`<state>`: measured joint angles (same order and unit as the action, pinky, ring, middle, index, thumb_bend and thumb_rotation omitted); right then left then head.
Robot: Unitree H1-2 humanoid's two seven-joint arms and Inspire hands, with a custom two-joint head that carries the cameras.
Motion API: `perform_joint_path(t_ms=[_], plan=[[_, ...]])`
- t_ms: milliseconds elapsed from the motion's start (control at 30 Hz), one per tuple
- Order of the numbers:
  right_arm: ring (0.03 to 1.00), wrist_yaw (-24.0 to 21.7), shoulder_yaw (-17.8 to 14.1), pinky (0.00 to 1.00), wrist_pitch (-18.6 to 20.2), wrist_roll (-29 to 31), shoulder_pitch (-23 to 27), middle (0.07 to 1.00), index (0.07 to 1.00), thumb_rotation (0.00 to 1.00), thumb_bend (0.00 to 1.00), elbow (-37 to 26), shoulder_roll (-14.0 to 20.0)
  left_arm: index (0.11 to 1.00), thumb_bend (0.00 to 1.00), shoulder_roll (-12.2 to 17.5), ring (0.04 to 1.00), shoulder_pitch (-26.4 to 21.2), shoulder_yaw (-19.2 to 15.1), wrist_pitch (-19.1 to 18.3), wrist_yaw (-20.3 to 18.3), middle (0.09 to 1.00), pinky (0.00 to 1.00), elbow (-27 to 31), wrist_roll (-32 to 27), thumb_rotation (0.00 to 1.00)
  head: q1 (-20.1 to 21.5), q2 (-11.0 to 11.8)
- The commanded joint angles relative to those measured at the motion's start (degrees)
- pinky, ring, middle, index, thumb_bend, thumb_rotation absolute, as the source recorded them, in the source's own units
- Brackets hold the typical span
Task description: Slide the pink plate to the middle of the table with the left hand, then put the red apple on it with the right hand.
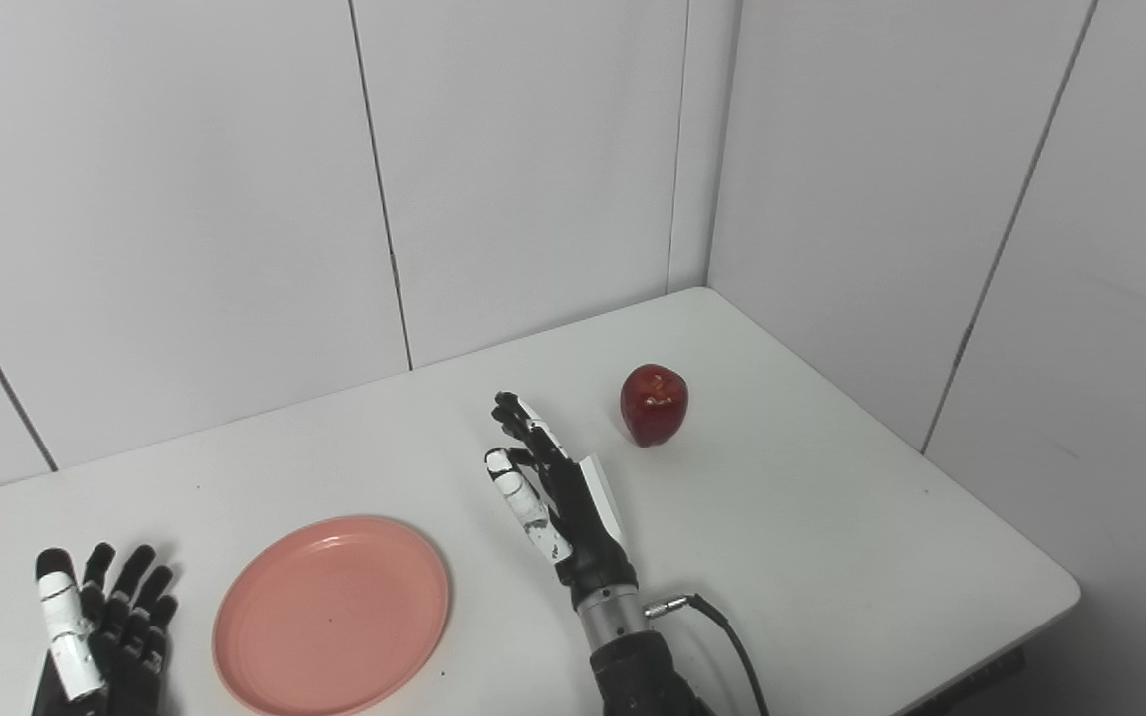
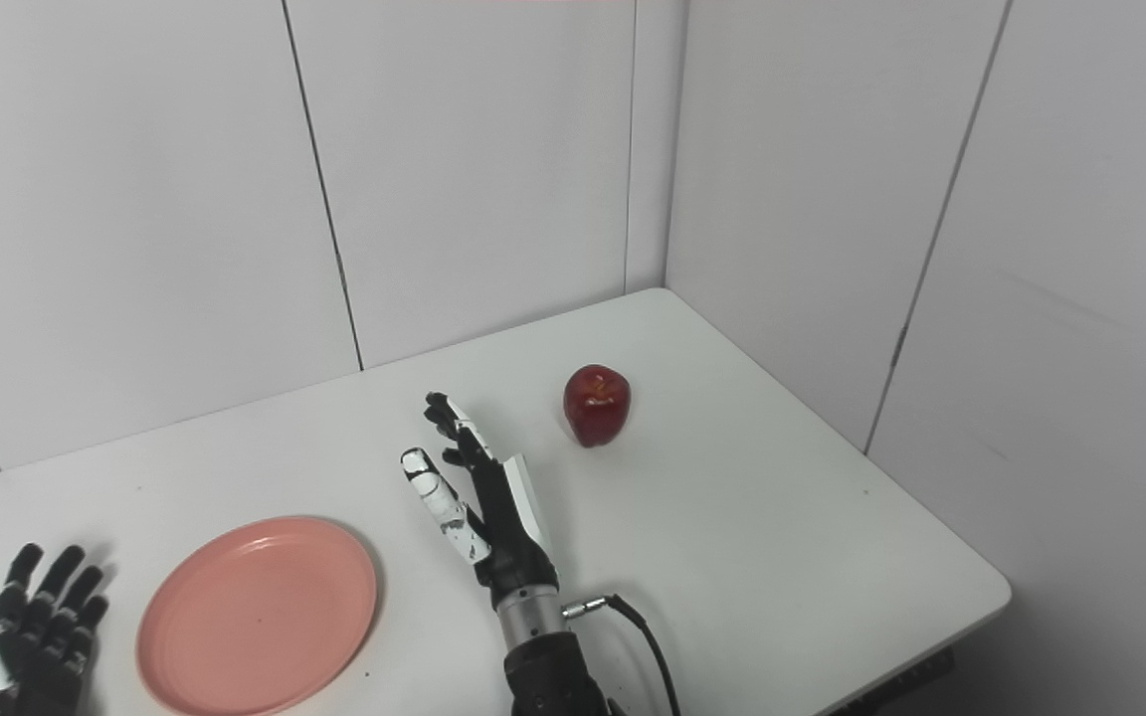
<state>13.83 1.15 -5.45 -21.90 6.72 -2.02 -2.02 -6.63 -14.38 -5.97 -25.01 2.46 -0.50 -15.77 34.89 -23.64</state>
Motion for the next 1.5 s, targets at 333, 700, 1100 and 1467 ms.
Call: perform_joint_path(t_ms=[333,700,1100,1467], plan=[[0.805,-1.0,-1.5,0.78,5.8,-10.7,7.3,0.81,0.848,0.99,0.8,-7.9,8.1,0.942,0.58,-0.2,0.954,-2.1,0.3,1.6,-1.0,0.931,1.0,-1.0,-0.4,1.0,-1.4,-1.7],[0.789,-2.3,-1.8,0.68,8.2,-17.7,11.0,0.838,0.838,0.99,0.8,-8.6,14.2,0.899,0.64,0.3,0.907,-2.3,0.5,4.5,-2.4,0.885,0.98,-3.9,-0.2,1.0,-2.6,-2.7],[0.8,-2.8,-1.5,0.7,9.5,-26.5,13.7,0.82,0.808,0.96,0.79,-5.8,21.8,0.902,0.71,0.6,0.903,-2.2,0.7,7.2,-4.5,0.889,0.98,-6.5,-0.1,1.0,-3.3,-2.9],[0.774,-4.2,-1.3,0.72,11.6,-31.4,13.9,0.781,0.775,0.9,0.78,-2.3,25.0,0.883,0.71,0.7,0.896,-2.1,0.7,7.6,-4.8,0.88,0.97,-6.7,-0.3,1.0,-3.8,-2.8]])
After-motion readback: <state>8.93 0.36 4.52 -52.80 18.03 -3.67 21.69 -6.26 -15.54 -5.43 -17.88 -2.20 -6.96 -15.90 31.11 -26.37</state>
